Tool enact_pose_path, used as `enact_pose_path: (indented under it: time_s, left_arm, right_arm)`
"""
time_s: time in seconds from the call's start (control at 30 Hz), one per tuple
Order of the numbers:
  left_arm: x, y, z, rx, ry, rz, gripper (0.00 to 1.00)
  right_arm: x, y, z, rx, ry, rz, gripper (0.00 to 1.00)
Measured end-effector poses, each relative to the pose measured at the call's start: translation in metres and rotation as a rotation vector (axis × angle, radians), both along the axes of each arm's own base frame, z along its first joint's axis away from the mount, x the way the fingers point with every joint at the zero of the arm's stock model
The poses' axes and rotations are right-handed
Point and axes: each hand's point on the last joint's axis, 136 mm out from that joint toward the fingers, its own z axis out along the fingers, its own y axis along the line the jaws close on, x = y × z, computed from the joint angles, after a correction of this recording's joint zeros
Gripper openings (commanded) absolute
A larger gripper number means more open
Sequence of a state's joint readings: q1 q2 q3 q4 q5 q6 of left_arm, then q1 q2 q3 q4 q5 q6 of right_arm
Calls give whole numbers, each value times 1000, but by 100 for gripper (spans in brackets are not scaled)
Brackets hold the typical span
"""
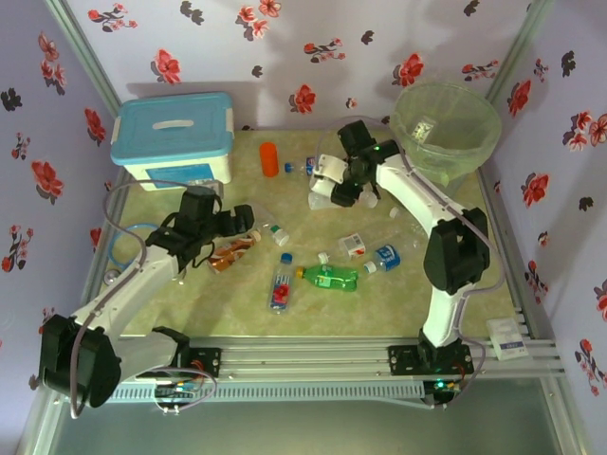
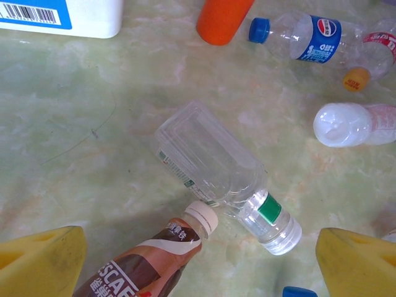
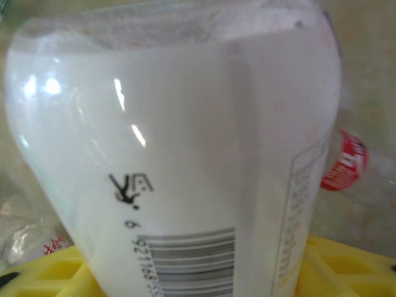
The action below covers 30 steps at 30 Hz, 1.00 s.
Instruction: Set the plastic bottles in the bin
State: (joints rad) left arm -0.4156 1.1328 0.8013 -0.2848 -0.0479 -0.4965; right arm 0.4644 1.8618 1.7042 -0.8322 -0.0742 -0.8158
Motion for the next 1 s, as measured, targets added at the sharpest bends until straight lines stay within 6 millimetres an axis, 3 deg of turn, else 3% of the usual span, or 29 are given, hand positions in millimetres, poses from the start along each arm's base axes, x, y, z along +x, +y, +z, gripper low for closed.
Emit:
enact_pose_path:
  time_s: [0.17, 0.4, 0.67, 0.83, 1.0]
  left_arm:
    - [-6, 7, -4, -1, 2, 15, 95]
    - [-7, 15, -11, 5, 16, 34, 95]
    - [-7, 21, -15, 8, 24, 50, 95]
    - [-8, 27, -21, 12, 35, 69, 95]
    - [-8, 29, -22, 14, 39, 72, 95]
  right_arm:
    - [18, -4, 60, 97, -109, -148, 52]
    - [18, -21, 150, 260, -293, -338, 49]
    - [49, -72, 235, 485, -557, -615, 45]
    - [68, -119, 263, 590, -664, -779, 45]
    - [84, -159, 266, 637, -707, -922, 45]
